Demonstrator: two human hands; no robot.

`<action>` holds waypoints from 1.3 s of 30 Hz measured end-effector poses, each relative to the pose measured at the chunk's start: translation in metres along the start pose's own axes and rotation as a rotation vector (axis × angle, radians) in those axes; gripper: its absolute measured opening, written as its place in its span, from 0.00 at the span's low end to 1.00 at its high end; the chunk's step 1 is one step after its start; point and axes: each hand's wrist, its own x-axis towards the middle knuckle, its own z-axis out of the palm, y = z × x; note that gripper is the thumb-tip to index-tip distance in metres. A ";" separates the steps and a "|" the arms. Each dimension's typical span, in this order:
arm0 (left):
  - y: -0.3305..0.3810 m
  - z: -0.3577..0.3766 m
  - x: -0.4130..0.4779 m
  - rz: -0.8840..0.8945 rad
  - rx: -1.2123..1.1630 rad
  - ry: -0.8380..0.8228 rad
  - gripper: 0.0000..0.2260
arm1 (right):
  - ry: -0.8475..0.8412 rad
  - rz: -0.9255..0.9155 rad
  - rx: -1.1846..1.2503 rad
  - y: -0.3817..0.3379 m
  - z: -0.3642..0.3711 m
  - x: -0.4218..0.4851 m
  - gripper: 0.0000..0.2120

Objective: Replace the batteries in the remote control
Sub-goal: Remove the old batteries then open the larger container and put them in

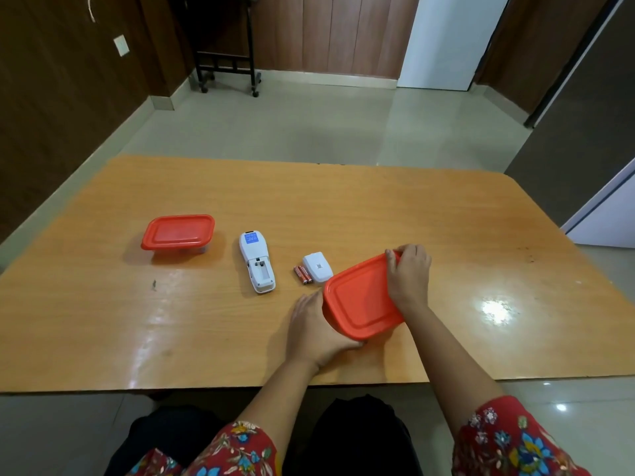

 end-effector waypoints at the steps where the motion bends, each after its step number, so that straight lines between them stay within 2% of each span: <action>1: 0.000 0.001 0.000 0.000 -0.002 0.000 0.51 | 0.013 -0.015 0.025 0.000 -0.001 0.000 0.15; 6: 0.000 0.001 -0.001 -0.005 -0.009 -0.013 0.49 | 0.056 -0.051 0.179 0.001 -0.009 -0.005 0.11; 10: 0.000 0.002 -0.002 -0.016 -0.066 0.033 0.41 | 0.146 -0.066 0.310 -0.004 -0.022 -0.007 0.15; 12: 0.002 0.003 -0.001 -0.027 -0.060 0.016 0.34 | 0.078 -0.084 0.267 -0.012 -0.029 -0.012 0.14; 14: 0.001 0.003 -0.001 -0.030 -0.057 0.020 0.22 | -0.046 -0.153 0.143 -0.020 -0.032 -0.021 0.12; 16: 0.000 0.002 -0.002 -0.007 -0.087 0.031 0.19 | -0.102 -0.156 0.105 -0.024 -0.034 -0.029 0.13; 17: -0.001 0.001 -0.003 0.026 -0.095 0.025 0.22 | -0.087 -0.105 0.125 -0.024 -0.037 -0.030 0.14; 19: -0.001 0.002 -0.005 0.092 -0.053 0.001 0.33 | -0.022 0.097 0.219 -0.018 -0.047 -0.025 0.18; 23: 0.001 0.002 -0.006 0.042 -0.047 0.036 0.42 | 0.081 0.624 0.584 0.023 -0.063 0.005 0.25; 26: 0.001 0.004 -0.008 0.058 -0.031 0.053 0.44 | 0.126 0.948 1.005 0.046 -0.068 0.009 0.17; 28: 0.000 0.005 -0.007 0.053 -0.020 0.065 0.45 | 0.197 1.083 1.113 0.050 -0.072 0.003 0.16; 30: 0.000 0.006 -0.006 0.046 -0.007 0.065 0.46 | 0.268 1.148 1.087 0.049 -0.075 -0.004 0.16; 32: 0.000 0.006 -0.006 0.044 0.005 0.065 0.46 | 0.285 1.137 1.059 0.051 -0.074 -0.008 0.18; 36: 0.001 0.006 -0.005 0.026 0.018 0.057 0.48 | 0.190 1.003 0.869 0.052 -0.069 -0.018 0.17; 39: 0.001 0.006 -0.003 -0.006 0.078 0.002 0.57 | 0.110 0.889 0.673 0.053 -0.066 -0.032 0.19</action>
